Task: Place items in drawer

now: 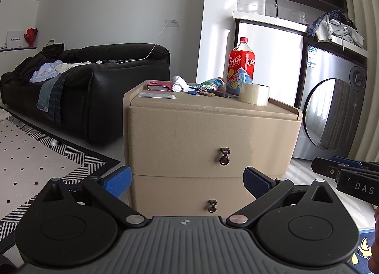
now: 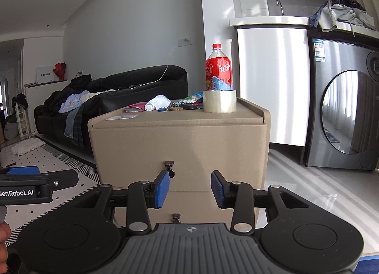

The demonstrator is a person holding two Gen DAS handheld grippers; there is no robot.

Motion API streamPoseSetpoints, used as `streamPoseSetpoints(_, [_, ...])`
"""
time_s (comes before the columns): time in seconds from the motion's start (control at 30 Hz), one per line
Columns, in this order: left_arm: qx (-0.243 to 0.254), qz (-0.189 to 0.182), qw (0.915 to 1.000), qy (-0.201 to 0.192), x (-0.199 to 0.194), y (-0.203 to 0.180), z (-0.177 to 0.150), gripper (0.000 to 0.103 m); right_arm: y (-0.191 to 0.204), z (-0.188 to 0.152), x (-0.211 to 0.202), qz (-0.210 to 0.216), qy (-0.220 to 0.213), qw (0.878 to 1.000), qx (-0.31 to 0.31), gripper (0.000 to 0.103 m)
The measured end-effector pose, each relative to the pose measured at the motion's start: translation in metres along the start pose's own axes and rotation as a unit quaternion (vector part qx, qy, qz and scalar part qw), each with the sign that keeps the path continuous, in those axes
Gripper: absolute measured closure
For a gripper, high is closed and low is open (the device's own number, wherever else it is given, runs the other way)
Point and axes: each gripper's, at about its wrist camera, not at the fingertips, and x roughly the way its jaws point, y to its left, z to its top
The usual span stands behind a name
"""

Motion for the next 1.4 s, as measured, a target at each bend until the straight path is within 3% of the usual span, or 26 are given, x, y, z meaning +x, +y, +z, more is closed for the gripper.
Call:
streamPoseSetpoints(0.3, [0.002,-0.001,1.0,0.001,-0.0009,-0.0008,-0.0009,0.0,0.0029,0.0006,-0.0051,0.003,-0.01,1.0,-0.004,0.043])
streamPoseSetpoints(1.4, [0.005,-0.003,1.0,-0.001,-0.0021,-0.0046,0.0012,0.0,0.0046,0.0009,-0.0041,0.002,-0.009,1.0,-0.001,0.043])
